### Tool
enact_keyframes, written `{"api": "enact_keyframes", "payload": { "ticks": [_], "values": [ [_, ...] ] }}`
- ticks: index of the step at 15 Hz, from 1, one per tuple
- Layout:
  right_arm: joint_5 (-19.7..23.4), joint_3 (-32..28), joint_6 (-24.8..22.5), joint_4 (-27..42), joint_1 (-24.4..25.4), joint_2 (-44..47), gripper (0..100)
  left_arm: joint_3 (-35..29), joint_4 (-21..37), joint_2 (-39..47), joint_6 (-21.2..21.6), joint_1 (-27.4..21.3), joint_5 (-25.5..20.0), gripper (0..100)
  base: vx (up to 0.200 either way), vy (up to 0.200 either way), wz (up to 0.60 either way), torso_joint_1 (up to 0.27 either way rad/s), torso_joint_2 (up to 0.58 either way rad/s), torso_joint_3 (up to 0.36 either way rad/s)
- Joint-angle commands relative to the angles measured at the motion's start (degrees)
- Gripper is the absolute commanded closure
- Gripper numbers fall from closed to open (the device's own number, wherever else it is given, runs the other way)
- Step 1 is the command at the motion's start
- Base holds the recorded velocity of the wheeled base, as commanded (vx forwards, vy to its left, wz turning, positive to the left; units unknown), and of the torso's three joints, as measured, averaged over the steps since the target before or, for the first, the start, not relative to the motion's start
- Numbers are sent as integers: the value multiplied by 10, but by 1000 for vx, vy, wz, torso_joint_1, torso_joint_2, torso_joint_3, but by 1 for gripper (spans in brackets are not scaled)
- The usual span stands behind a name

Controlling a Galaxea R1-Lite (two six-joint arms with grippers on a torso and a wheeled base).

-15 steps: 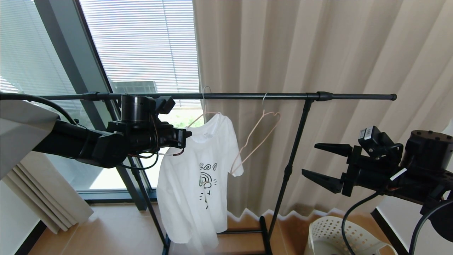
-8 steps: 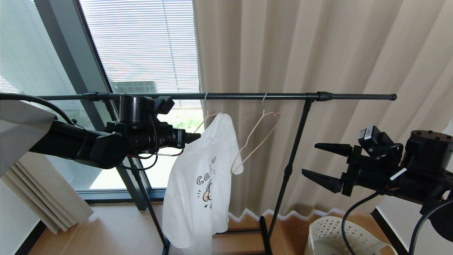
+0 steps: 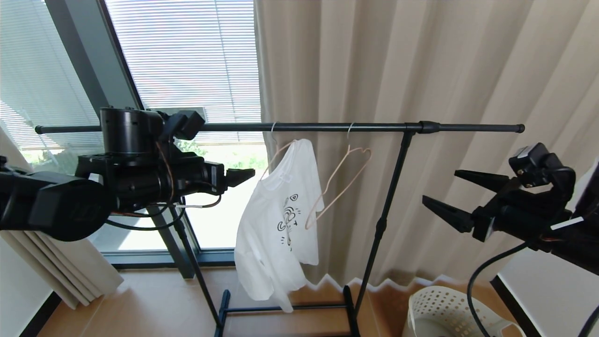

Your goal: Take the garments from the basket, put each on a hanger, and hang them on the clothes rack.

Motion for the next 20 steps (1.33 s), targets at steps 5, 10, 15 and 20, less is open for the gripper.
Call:
{"api": "enact_keyframes", "payload": {
  "ticks": [5, 10, 15, 20],
  "values": [
    [-129, 174, 20, 125, 13, -301, 0, 294, -1, -325, 2, -7, 77, 0, 0, 0, 0, 0, 0, 0],
    [-170, 263, 25, 264, 12, -503, 0, 456, -1, -471, -8, 22, 96, 0, 0, 0, 0, 0, 0, 0],
    [-183, 254, 29, 523, -20, -784, 0, 537, 42, -626, -17, 22, 159, 0, 0, 0, 0, 0, 0, 0],
    [-187, 263, 29, 537, -59, -868, 0, 509, 200, -805, -17, 30, 189, 0, 0, 0, 0, 0, 0, 0]
  ]
}}
